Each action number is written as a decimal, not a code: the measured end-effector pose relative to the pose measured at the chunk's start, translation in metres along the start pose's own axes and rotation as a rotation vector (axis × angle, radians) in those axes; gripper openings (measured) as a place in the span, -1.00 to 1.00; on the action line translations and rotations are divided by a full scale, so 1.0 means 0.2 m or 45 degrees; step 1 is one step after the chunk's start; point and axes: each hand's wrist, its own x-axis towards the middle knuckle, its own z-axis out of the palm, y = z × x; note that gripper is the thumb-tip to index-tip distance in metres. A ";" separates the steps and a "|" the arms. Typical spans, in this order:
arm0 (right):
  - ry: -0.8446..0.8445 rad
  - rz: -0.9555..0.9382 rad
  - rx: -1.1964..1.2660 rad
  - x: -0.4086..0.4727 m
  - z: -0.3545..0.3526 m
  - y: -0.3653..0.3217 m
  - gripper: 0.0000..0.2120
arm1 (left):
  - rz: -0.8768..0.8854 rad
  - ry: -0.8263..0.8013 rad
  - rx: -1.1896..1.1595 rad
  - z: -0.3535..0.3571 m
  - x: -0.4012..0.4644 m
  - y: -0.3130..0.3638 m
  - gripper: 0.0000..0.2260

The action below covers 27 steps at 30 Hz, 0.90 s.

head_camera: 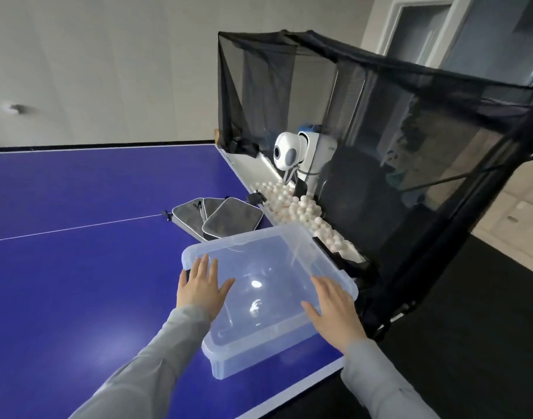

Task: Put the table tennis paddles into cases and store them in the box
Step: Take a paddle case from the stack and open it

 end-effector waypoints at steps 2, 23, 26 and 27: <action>-0.011 -0.020 -0.029 0.15 -0.01 0.05 -0.43 | -0.053 0.006 0.003 0.02 0.11 0.01 -0.38; -0.165 -0.387 0.044 1.38 0.13 -0.06 -0.45 | -0.674 0.057 -0.149 0.21 0.45 -0.04 -0.30; -0.171 -0.383 0.092 1.59 0.18 -0.09 -0.45 | -0.744 0.109 -0.190 0.24 0.47 -0.04 -0.27; -0.202 -0.349 0.131 1.66 0.21 -0.10 -0.45 | -0.762 0.125 -0.194 0.25 0.47 -0.04 -0.26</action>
